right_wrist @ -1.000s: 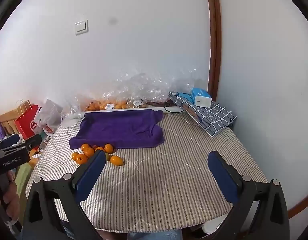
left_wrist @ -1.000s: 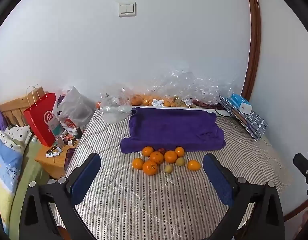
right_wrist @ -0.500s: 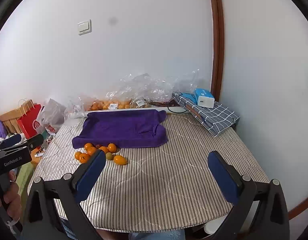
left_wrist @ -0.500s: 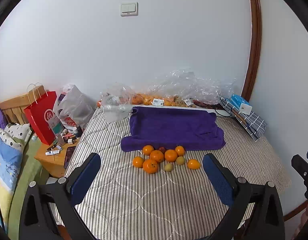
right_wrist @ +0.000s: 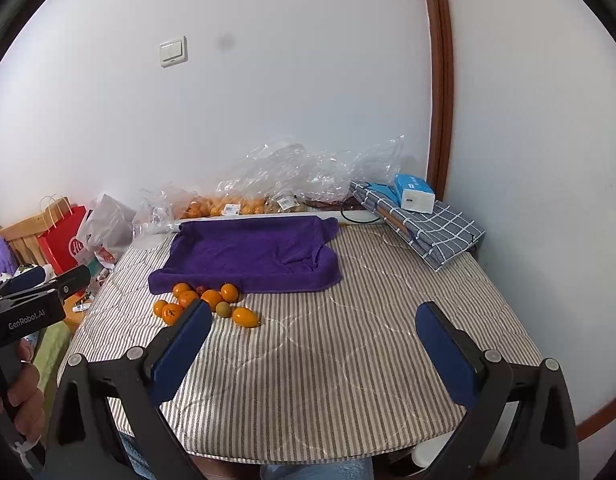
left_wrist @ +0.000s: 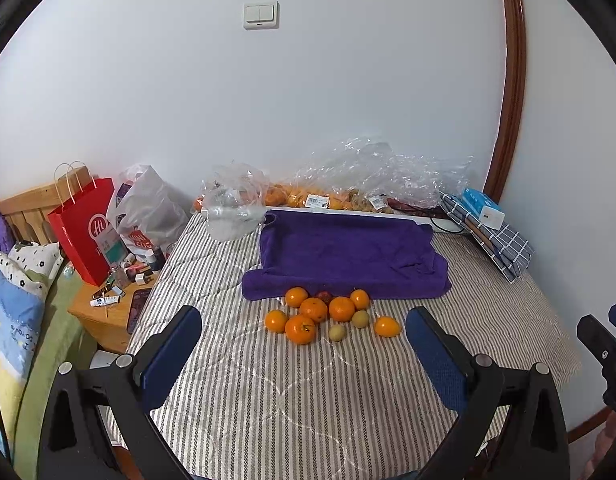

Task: Organize fruits

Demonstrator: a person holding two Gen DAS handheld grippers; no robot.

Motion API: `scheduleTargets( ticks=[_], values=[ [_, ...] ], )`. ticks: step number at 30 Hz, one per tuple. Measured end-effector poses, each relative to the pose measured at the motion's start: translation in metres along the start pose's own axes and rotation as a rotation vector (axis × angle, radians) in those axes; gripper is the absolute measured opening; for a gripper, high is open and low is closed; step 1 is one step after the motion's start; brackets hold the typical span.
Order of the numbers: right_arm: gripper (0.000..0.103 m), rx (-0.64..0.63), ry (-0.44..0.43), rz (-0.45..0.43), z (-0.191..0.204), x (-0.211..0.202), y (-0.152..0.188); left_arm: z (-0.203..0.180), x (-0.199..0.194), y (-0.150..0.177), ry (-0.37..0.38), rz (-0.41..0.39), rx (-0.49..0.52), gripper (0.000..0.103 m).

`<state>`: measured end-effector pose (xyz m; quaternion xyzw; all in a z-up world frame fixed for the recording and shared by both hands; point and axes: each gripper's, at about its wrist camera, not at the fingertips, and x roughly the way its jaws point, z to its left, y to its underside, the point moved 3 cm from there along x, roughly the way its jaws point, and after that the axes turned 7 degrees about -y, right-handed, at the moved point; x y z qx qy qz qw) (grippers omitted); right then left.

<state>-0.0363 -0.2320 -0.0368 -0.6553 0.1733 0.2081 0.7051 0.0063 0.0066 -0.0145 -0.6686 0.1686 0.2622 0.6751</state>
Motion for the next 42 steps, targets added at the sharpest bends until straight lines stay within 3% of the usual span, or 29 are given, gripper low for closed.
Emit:
scheduleTargets(
  ticks=[38, 39, 42],
  values=[
    [0.101, 0.003, -0.045, -0.015, 0.011, 0.002, 0.001, -0.007, -0.008, -0.007, 0.012, -0.013, -0.008, 0.103],
    [0.101, 0.004, -0.044, -0.018, 0.011, 0.002, 0.001, 0.009, -0.006, -0.004, 0.013, -0.014, -0.008, 0.103],
    [0.101, 0.002, -0.041, -0.021, 0.013, 0.002, 0.001, 0.009, -0.007, -0.004, 0.017, -0.013, -0.018, 0.103]
  ],
)
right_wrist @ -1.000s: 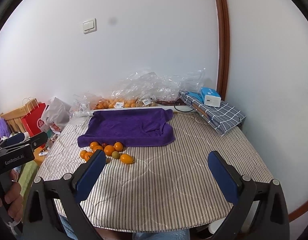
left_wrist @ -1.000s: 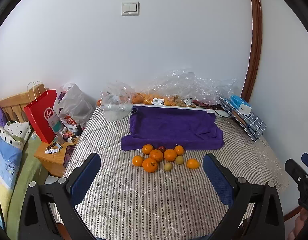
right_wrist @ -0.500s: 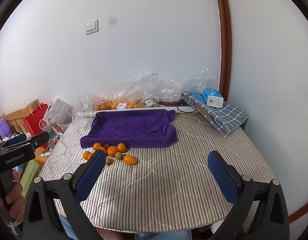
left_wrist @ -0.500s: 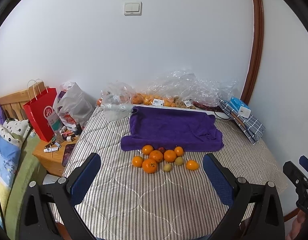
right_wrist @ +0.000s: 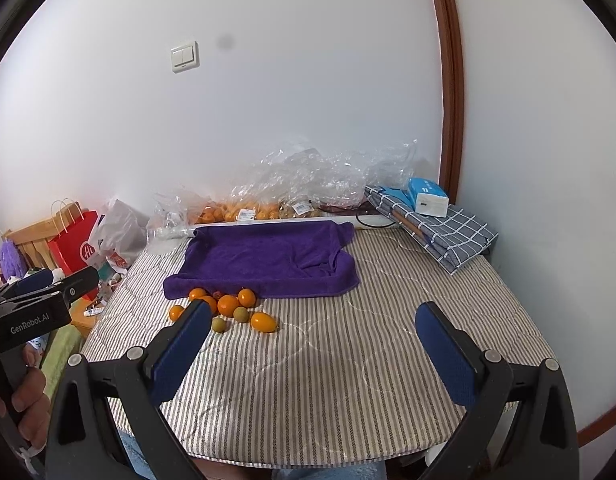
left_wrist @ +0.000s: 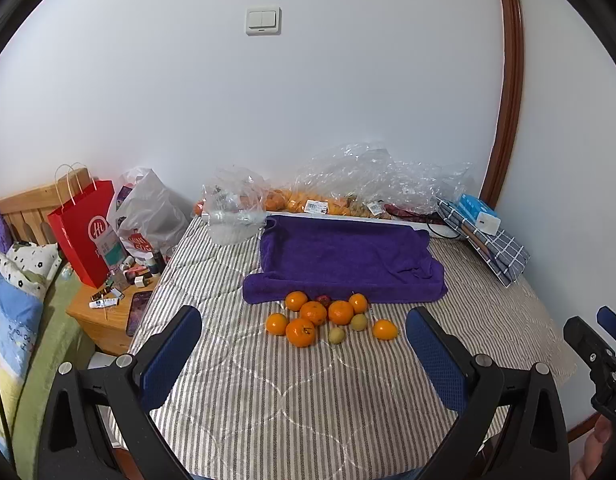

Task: Organize fruits

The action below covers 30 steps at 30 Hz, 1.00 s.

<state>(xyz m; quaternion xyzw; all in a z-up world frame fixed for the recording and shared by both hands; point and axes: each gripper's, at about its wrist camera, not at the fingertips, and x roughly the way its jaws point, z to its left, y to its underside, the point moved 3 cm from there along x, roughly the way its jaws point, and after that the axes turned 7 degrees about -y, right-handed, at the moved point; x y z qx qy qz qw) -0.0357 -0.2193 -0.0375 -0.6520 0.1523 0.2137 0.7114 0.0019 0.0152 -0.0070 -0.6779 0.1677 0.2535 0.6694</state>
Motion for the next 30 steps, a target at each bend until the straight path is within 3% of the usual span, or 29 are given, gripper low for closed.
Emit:
scheduleTargets(
  ticks=[19, 22, 30],
  values=[
    [0.099, 0.000, -0.009, 0.027, 0.004, 0.032, 0.005, 0.019, 0.029, 0.003, -0.001, 0.024, -0.016, 0.103],
    [0.099, 0.004, -0.027, 0.039, 0.006, 0.046, 0.005, 0.023, 0.042, 0.003, 0.020, 0.053, -0.029, 0.098],
    [0.087, 0.011, -0.072, 0.099, 0.008, 0.091, 0.015, 0.027, 0.083, 0.016, 0.034, 0.073, -0.007, 0.095]
  ],
)
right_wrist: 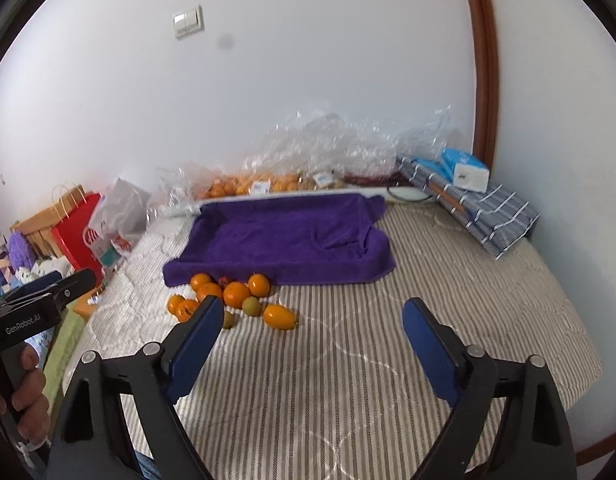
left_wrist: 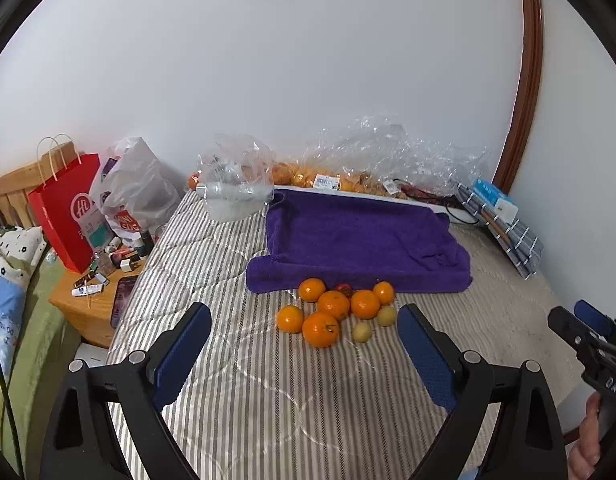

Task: Organize fruits
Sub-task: 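Lower the right gripper onto a yellow-orange fruit and close on it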

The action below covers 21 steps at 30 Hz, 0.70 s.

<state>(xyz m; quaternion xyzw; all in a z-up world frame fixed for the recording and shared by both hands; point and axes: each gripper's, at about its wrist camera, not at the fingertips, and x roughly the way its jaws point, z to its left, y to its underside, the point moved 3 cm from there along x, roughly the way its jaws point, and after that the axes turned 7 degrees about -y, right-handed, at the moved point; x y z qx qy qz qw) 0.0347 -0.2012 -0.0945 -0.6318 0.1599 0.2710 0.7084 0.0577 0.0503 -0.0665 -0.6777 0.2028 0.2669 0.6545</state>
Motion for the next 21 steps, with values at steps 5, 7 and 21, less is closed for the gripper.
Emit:
scheduleTargets(
  ticks=[5, 7, 21],
  values=[
    [0.085, -0.014, 0.016, 0.052, -0.002, 0.036, 0.008, 0.006, 0.037, 0.007, 0.031, 0.064, -0.013, 0.095],
    [0.083, -0.022, 0.023, 0.061, -0.002, 0.049, 0.012, 0.010, 0.053, 0.011, 0.019, 0.086, -0.015, 0.095],
    [0.058, -0.026, -0.083, 0.230, 0.007, 0.154, 0.047, 0.053, 0.134, 0.049, -0.024, 0.212, -0.052, 0.088]
  ],
)
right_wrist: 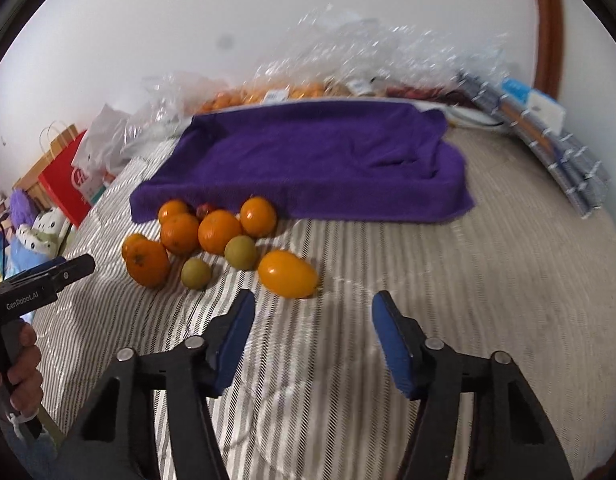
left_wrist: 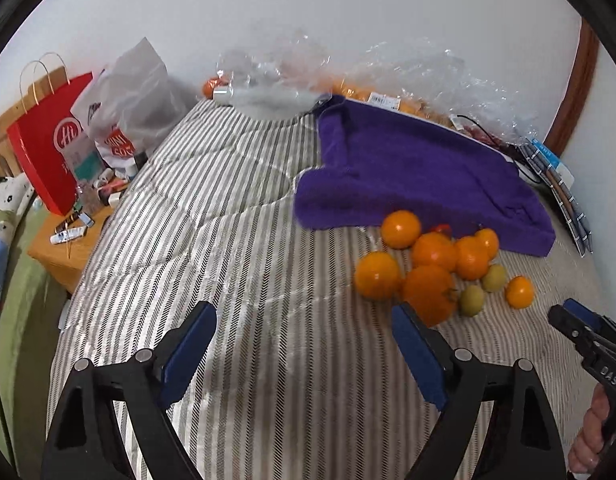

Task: Organize fruits
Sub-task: 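Lower the right gripper onto a yellow-orange fruit and close on it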

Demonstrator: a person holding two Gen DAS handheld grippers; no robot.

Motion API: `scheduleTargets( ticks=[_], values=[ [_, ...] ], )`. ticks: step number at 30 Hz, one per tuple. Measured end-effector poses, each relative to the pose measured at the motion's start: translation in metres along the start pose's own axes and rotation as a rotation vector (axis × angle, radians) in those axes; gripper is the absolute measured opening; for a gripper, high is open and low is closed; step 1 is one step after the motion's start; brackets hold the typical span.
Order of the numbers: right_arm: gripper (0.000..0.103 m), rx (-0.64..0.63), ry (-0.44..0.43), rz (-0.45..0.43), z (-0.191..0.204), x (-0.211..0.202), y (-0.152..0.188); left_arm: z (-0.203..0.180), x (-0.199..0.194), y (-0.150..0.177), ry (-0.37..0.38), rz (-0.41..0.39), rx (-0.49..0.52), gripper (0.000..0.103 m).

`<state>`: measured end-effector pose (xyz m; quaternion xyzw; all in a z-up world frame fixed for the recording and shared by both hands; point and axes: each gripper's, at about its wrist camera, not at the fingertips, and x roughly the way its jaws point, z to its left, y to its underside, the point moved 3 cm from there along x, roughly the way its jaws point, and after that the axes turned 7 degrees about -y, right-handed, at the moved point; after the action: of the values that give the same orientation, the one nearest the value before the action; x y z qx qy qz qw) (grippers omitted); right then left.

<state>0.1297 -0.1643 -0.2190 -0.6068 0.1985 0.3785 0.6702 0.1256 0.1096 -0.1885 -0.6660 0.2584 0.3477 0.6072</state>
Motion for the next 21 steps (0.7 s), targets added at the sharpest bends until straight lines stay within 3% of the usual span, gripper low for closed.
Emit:
scheduleTargets(
  ticks=[8, 13, 17, 21],
  values=[
    [0.049, -0.052, -0.004, 0.061, 0.004, 0.037, -0.006, 0.003, 0.011, 0.003, 0.034, 0.034, -0.008, 0.088],
    [0.048, -0.088, -0.004, 0.065, 0.007, 0.051, -0.014, 0.002, 0.008, 0.002, 0.048, 0.018, -0.003, 0.088],
    [0.032, -0.107, 0.002, 0.081, 0.008, 0.058, -0.015, -0.003, 0.010, -0.002, 0.054, 0.024, 0.004, 0.088],
    [0.032, -0.093, -0.019, 0.076, -0.001, 0.052, -0.011, -0.014, 0.012, -0.008, 0.077, 0.017, 0.021, 0.086]
  ],
)
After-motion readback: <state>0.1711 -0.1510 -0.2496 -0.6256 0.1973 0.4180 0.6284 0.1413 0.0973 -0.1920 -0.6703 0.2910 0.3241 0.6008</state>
